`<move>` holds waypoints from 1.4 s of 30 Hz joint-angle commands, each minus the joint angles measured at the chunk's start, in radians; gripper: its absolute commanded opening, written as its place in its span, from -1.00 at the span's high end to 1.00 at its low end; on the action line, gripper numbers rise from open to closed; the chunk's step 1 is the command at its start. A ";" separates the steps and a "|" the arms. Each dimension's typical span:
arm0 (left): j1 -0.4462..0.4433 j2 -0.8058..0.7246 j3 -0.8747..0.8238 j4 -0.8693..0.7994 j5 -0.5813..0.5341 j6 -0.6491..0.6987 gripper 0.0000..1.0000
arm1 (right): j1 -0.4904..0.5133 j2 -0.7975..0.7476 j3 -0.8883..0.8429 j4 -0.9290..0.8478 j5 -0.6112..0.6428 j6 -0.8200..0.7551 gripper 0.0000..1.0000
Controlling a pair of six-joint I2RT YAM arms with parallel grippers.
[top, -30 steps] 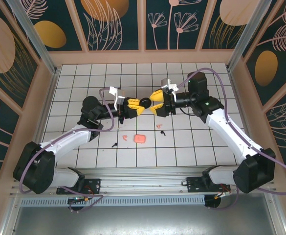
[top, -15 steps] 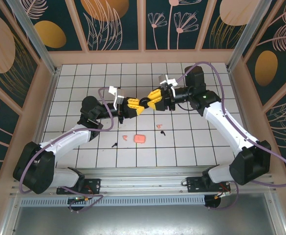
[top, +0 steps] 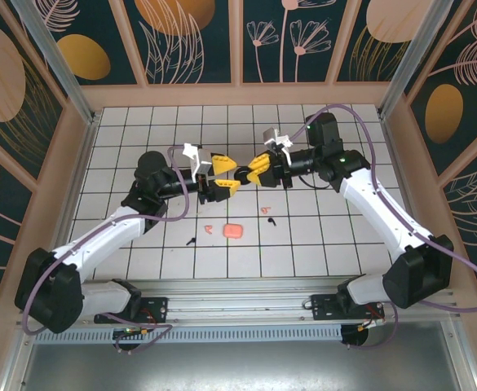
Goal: Insert the wireless bluetooth earbuds into the charging case
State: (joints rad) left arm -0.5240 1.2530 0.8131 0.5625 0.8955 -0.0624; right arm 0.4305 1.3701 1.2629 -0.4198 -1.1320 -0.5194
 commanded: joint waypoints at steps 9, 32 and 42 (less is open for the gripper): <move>0.001 -0.034 0.125 -0.626 -0.177 0.542 -0.17 | 0.063 -0.061 0.017 -0.169 0.316 -0.242 0.59; 0.001 -0.016 0.071 -0.643 -0.064 0.619 0.03 | 0.270 0.091 0.193 -0.315 0.521 -0.378 0.58; 0.001 -0.007 0.063 -0.640 -0.073 0.623 0.52 | 0.289 0.090 0.198 -0.315 0.542 -0.379 0.57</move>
State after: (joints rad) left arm -0.5240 1.2373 0.8841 -0.0826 0.8032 0.5499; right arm 0.7044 1.4563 1.4204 -0.7162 -0.6003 -0.8848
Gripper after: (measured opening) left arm 0.251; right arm 0.216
